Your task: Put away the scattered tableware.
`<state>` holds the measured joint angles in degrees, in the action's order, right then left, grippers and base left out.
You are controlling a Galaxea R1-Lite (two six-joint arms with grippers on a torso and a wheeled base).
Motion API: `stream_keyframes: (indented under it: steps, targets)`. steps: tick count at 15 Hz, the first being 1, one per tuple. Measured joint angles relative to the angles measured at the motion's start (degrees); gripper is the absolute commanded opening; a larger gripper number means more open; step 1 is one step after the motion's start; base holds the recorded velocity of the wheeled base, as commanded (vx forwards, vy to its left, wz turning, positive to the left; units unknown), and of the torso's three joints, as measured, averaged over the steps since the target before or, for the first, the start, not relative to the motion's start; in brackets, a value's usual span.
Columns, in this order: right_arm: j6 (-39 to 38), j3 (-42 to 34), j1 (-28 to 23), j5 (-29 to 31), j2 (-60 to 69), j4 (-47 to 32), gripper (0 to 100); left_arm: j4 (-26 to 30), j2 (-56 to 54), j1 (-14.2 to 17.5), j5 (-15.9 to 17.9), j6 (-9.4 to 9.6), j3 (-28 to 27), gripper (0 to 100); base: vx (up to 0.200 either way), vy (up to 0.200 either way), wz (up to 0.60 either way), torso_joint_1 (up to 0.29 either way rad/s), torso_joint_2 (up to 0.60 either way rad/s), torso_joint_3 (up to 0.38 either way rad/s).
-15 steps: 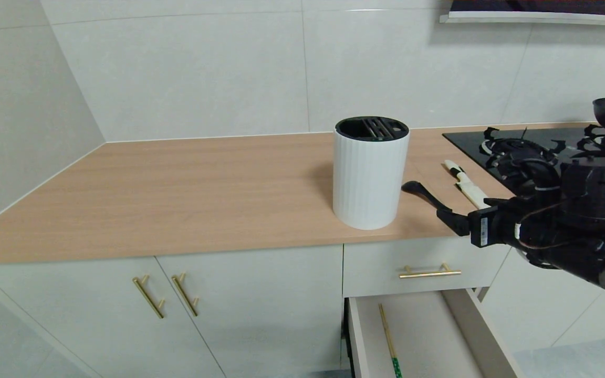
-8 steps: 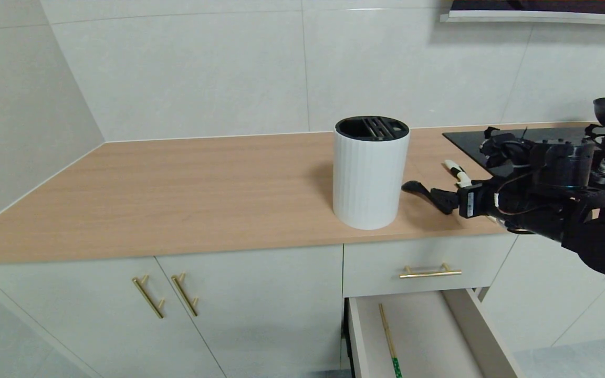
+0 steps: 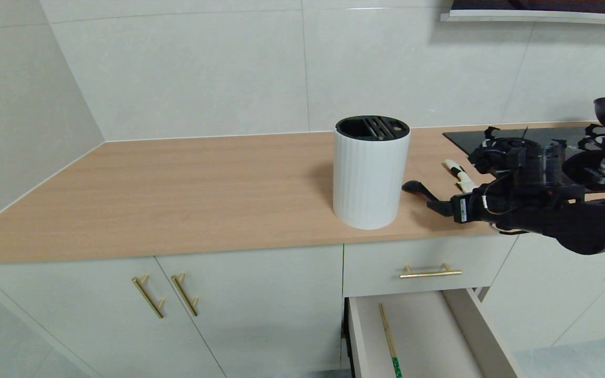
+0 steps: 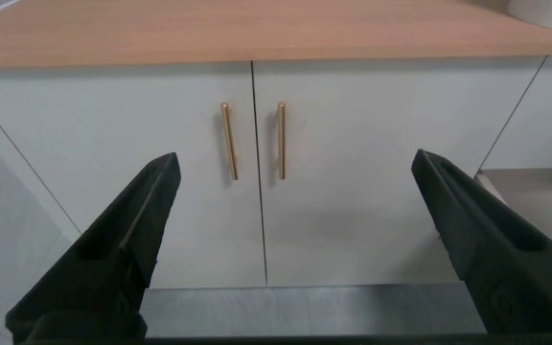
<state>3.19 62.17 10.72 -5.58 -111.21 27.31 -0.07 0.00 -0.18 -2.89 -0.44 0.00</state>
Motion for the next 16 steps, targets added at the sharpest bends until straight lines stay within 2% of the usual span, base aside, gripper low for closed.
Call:
stream_keyframes:
  steps: [2,5,8,13,16]
  targets:
    - [-0.4,2.8,-1.6,-2.4,-0.6,-1.9,100,0.0,0.0,0.0,0.0,0.0,0.0,100,0.0,0.0,0.0,0.0,0.0,0.0]
    - [-0.2,3.7,-3.1,-2.6,-1.2,-1.0,100,0.0,0.0,0.0,0.0,0.01,0.0,100,0.0,0.0,0.0,0.0,0.0,0.0]
    - [-0.1,2.8,-2.9,-2.2,-2.7,5.5,100,0.0,0.0,0.0,0.0,0.01,0.0,100,0.0,0.0,0.0,0.0,0.0,0.0]
    - [0.1,1.8,-1.0,-1.7,-5.4,6.7,100,0.0,0.0,0.0,0.0,0.0,0.0,100,0.0,0.0,0.0,0.0,0.0,0.0]
    - [0.3,1.9,-0.8,-0.3,-7.2,10.2,100,0.0,0.0,0.0,0.0,0.0,0.0,100,0.0,0.0,0.0,0.0,0.0,0.0]
